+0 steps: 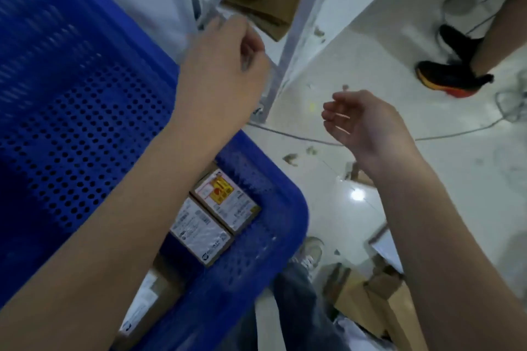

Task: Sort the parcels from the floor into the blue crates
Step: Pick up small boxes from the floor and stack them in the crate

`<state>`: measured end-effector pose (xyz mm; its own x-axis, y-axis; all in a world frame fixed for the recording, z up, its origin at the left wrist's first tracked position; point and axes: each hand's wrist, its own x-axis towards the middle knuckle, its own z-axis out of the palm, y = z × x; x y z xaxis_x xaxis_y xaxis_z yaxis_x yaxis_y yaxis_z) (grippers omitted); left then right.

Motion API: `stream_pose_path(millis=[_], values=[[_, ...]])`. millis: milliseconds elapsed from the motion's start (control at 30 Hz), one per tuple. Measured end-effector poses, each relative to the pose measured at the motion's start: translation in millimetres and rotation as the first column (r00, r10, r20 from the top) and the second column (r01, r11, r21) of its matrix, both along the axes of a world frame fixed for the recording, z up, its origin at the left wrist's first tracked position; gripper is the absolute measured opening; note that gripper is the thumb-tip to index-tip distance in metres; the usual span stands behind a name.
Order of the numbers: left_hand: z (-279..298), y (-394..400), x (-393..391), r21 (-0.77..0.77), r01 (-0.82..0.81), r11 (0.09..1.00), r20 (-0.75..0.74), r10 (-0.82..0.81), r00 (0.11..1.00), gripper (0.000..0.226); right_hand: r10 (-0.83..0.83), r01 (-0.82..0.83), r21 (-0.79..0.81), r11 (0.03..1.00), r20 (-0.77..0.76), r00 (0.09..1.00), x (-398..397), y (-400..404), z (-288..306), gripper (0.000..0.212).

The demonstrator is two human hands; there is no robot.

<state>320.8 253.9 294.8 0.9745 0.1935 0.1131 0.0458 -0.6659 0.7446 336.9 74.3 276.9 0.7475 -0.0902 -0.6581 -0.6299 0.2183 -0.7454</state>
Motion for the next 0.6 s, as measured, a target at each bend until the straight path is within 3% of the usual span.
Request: stream_pose_path(millis=[67, 167, 267, 467, 600], values=[[-9, -32, 14, 0.019, 0.129, 0.991, -0.114, -0.126, 0.985, 0.012, -0.189, 0.211, 0.119, 0.970, -0.172, 0.967, -3, -47, -31, 0.022], [-30, -81, 30, 0.066, 0.339, 0.938, -0.360, -0.295, 0.885, 0.015, -0.403, 0.511, 0.287, 0.810, -0.360, 0.841, -22, -114, -74, 0.020], [-50, -125, 41, 0.048, 0.521, 0.852, -0.583, -0.399, 0.707, 0.018, -0.526, 0.698, 0.219, 0.682, -0.515, 0.677, -50, -169, -109, 0.022], [-96, -197, 68, 0.016, 0.710, 0.704, -0.848, -0.367, 0.382, 0.026, -0.515, 0.664, -0.006, 0.748, -0.637, 0.574, -100, -248, -162, 0.021], [-145, -223, 75, -0.085, 0.554, 0.828, -0.908, -0.293, 0.300, 0.023, -0.396, 0.406, -0.154, 0.901, -0.677, 0.620, -118, -283, -190, 0.023]])
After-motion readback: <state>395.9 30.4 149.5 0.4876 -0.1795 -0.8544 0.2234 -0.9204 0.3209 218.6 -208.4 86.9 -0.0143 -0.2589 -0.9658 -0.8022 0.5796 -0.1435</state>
